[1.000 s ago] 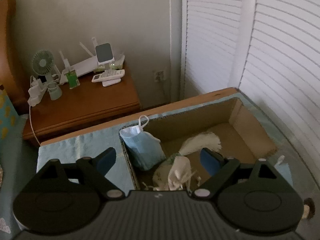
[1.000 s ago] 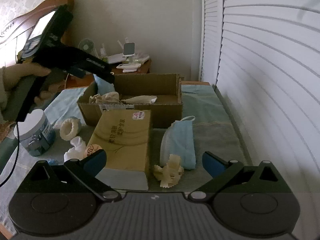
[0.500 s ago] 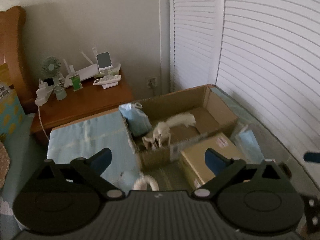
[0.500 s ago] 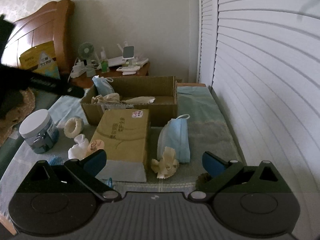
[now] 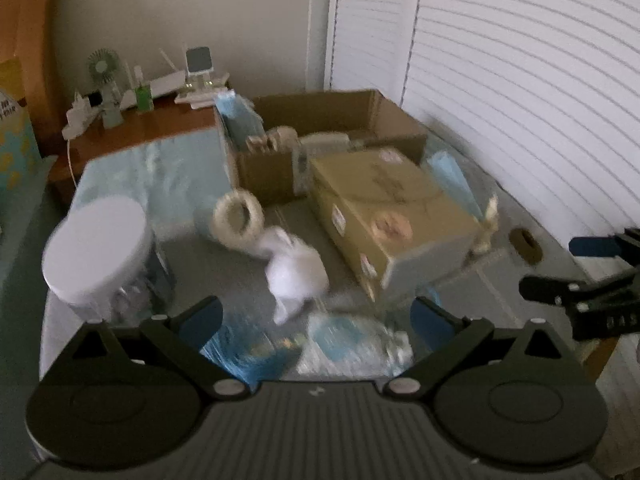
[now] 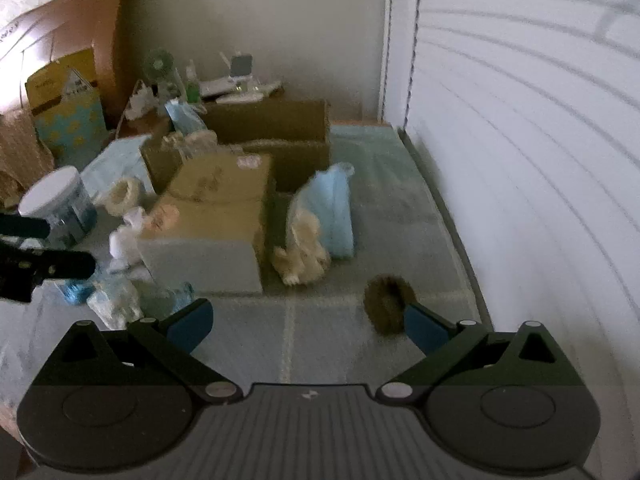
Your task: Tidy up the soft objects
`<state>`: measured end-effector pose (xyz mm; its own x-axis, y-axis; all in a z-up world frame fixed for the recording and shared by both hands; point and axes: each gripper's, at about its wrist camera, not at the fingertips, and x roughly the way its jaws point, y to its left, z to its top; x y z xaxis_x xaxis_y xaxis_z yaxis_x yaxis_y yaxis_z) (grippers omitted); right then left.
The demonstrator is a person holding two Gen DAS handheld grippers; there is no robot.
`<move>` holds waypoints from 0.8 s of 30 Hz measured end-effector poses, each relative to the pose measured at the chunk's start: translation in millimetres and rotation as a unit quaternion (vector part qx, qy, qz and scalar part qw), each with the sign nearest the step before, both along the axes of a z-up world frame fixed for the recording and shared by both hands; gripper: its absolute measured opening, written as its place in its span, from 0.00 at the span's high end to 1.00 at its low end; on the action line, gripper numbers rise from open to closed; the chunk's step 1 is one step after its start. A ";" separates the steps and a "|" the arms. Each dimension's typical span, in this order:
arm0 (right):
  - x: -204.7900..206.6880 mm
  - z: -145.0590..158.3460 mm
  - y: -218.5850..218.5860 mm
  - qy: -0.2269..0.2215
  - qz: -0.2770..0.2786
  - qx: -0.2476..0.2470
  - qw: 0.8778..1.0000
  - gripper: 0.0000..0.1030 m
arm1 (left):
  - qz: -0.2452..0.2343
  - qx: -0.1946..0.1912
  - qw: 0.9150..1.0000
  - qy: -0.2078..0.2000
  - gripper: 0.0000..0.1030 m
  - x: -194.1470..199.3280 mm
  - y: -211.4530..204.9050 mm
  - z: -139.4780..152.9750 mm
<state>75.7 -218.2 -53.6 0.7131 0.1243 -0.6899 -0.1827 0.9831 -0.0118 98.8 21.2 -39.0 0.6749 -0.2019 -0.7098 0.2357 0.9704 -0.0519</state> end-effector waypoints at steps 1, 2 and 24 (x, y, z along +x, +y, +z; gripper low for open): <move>-0.7 -2.7 -1.9 0.004 -0.003 0.000 1.000 0.00 | -0.003 0.002 1.000 0.000 0.03 -3.1 -2.7 -3.4; -0.9 -6.0 -3.7 0.008 -0.005 -0.001 1.000 0.00 | -0.007 0.003 1.000 0.000 0.03 -5.2 -5.6 -6.9; 5.6 -45.9 -23.2 0.041 -0.011 -0.031 0.999 0.00 | 0.000 0.023 0.999 0.027 0.00 11.4 -24.9 -53.0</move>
<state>81.3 -241.3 -99.5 0.6563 0.0650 -0.7517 -0.1637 0.9848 -0.0578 110.3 -3.7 -92.0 0.6356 -0.1683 -0.7535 0.2339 0.9721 -0.0198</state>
